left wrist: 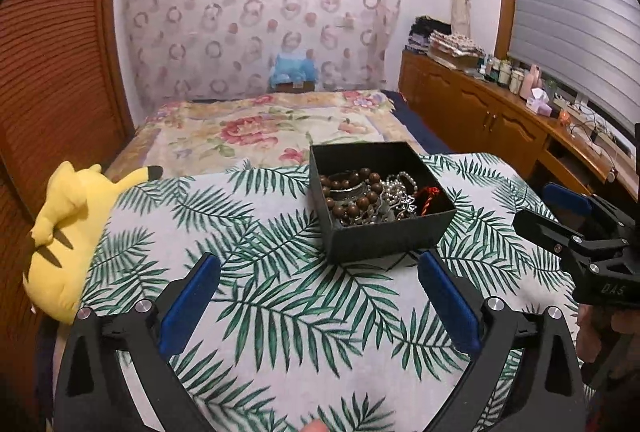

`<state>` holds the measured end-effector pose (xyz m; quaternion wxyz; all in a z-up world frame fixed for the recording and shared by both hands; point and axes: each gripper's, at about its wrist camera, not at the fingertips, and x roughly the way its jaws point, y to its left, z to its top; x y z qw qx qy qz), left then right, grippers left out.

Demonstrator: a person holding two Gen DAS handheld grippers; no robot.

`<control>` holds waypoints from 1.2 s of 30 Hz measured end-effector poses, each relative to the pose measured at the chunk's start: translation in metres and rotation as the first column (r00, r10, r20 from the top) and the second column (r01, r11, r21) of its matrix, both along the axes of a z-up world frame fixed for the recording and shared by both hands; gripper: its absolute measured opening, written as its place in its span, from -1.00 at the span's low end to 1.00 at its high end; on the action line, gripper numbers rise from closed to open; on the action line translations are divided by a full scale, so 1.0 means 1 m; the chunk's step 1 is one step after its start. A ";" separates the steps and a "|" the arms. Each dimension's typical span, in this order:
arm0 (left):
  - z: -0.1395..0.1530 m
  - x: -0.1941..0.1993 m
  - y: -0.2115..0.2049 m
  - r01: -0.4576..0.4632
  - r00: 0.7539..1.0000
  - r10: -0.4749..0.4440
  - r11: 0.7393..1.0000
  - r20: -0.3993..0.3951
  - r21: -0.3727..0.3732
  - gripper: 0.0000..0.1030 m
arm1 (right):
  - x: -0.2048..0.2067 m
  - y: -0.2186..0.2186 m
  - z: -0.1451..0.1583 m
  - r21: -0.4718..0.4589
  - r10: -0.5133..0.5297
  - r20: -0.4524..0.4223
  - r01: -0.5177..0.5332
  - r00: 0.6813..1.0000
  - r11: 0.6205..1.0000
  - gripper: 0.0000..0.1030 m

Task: Organize jewelry

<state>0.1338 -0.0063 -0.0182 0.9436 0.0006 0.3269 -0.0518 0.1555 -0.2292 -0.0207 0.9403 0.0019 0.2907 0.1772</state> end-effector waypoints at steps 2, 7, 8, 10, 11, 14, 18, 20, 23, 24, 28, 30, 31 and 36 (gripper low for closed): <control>0.004 -0.008 0.001 -0.019 1.000 0.019 1.000 0.018 0.018 0.86 | -0.011 0.001 0.007 -0.005 -0.016 0.030 0.016 0.999 1.000 0.95; 0.012 -0.035 0.003 -0.038 0.998 0.038 0.999 0.056 0.008 0.86 | -0.039 -0.001 0.018 0.009 -0.057 0.081 0.056 0.995 0.998 0.95; 0.013 -0.038 0.003 -0.042 0.997 0.041 0.999 0.061 0.015 0.86 | -0.042 -0.002 0.020 0.011 -0.064 0.087 0.063 0.994 0.998 0.95; 0.014 -0.045 0.002 -0.051 0.996 0.049 0.998 0.068 0.033 0.86 | -0.048 -0.004 0.022 0.017 -0.072 0.093 0.070 0.993 0.997 0.95; 0.015 -0.048 0.002 -0.055 0.996 0.052 0.998 0.069 0.040 0.86 | -0.051 -0.005 0.023 0.021 -0.075 0.096 0.074 0.993 0.997 0.95; 0.016 -0.054 0.002 -0.051 0.996 0.048 0.998 0.075 0.038 0.86 | -0.057 -0.007 0.025 0.025 -0.080 0.105 0.078 0.991 0.997 0.95; 0.016 -0.059 0.003 -0.054 0.995 0.051 0.998 0.080 0.034 0.86 | -0.062 -0.005 0.025 0.010 -0.090 0.118 0.089 0.989 0.996 0.95; 0.016 -0.059 0.003 -0.055 0.995 0.053 0.998 0.083 0.028 0.86 | -0.063 -0.005 0.026 0.011 -0.091 0.117 0.091 0.989 0.996 0.95; 0.016 -0.060 0.004 -0.056 0.995 0.054 0.998 0.084 0.024 0.86 | -0.064 -0.005 0.026 0.011 -0.089 0.118 0.088 0.989 0.996 0.95; 0.016 -0.060 0.004 -0.056 0.995 0.053 0.998 0.084 0.026 0.86 | -0.063 -0.005 0.026 0.011 -0.088 0.117 0.087 0.989 0.996 0.95; 0.016 -0.061 0.004 -0.056 0.995 0.054 0.998 0.081 0.023 0.86 | -0.065 -0.005 0.025 0.013 -0.089 0.116 0.088 0.989 0.996 0.95; 0.016 -0.061 0.004 -0.057 0.995 0.055 0.998 0.081 0.024 0.86 | -0.064 -0.005 0.025 0.014 -0.089 0.114 0.088 0.989 0.996 0.95; 0.016 -0.061 0.004 -0.056 0.995 0.054 0.998 0.081 0.022 0.86 | -0.065 -0.006 0.025 0.014 -0.090 0.115 0.089 0.989 0.996 0.95; 0.016 -0.061 0.005 -0.055 0.995 0.053 0.998 0.083 0.020 0.86 | -0.064 -0.005 0.025 0.012 -0.089 0.116 0.088 0.989 0.996 0.95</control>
